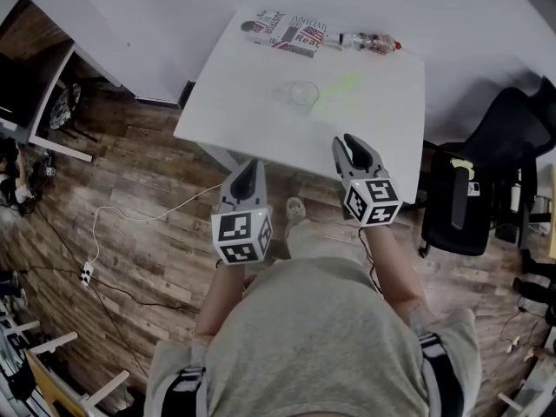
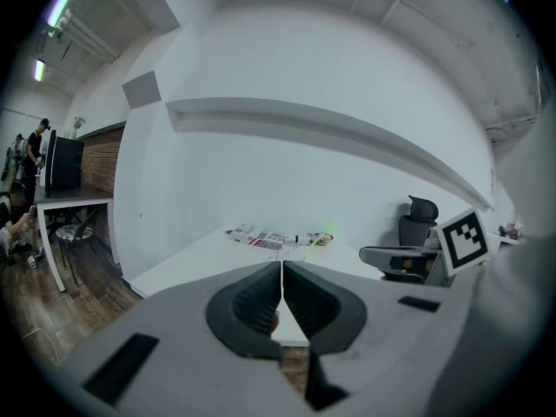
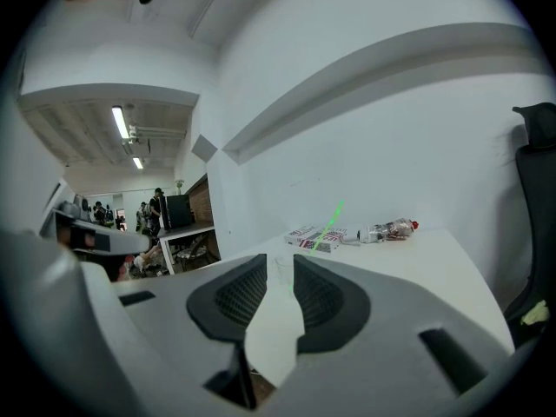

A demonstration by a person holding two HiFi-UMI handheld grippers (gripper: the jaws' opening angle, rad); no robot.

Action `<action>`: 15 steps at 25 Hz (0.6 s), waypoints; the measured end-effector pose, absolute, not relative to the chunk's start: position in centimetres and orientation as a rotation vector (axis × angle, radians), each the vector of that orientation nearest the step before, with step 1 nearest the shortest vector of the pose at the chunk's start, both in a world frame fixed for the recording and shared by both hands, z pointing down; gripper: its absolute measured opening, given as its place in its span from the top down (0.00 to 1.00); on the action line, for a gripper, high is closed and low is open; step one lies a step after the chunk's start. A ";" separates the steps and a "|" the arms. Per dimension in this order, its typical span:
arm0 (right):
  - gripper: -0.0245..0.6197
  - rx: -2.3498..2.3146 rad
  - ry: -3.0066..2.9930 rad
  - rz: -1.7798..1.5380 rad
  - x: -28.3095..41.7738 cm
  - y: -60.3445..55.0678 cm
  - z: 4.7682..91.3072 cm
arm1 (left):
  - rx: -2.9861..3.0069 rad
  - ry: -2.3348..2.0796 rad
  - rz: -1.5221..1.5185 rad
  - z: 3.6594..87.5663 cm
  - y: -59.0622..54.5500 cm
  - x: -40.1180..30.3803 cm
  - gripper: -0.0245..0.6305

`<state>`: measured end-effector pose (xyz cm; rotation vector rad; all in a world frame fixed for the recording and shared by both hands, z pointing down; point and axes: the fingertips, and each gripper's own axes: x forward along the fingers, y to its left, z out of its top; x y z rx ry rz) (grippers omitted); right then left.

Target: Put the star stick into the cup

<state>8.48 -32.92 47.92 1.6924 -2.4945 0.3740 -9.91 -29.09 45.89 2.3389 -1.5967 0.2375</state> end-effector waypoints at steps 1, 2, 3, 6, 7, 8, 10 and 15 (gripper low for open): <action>0.81 1.690 -2.500 0.364 8.3 -32.0 47.6 | 2.341 -1.598 0.234 45.8 -28.3 -10.0 0.95; 0.81 1.688 -2.504 0.354 8.2 -31.1 47.4 | 2.343 -1.600 0.231 45.7 -27.5 -10.0 0.95; 0.81 1.686 -2.505 0.345 8.0 -30.3 47.2 | 2.345 -1.601 0.228 45.7 -26.8 -10.1 0.95; 0.83 1.681 -2.502 0.326 7.5 -27.8 46.8 | 2.348 -1.605 0.218 45.6 -24.6 -10.5 0.95; 0.84 1.679 -2.503 0.322 7.3 -27.0 46.6 | 2.347 -1.607 0.214 45.5 -24.0 -10.6 0.95; 0.85 1.677 -2.505 0.320 7.2 -26.3 46.4 | 2.346 -1.610 0.212 45.4 -23.4 -10.7 0.95; 0.88 1.671 -2.512 0.314 6.9 -24.9 45.9 | 2.348 -1.615 0.210 45.2 -22.3 -10.8 0.95; 0.91 1.665 -2.550 0.272 5.8 -21.3 44.3 | 2.354 -1.626 0.200 44.9 -19.3 -11.2 0.95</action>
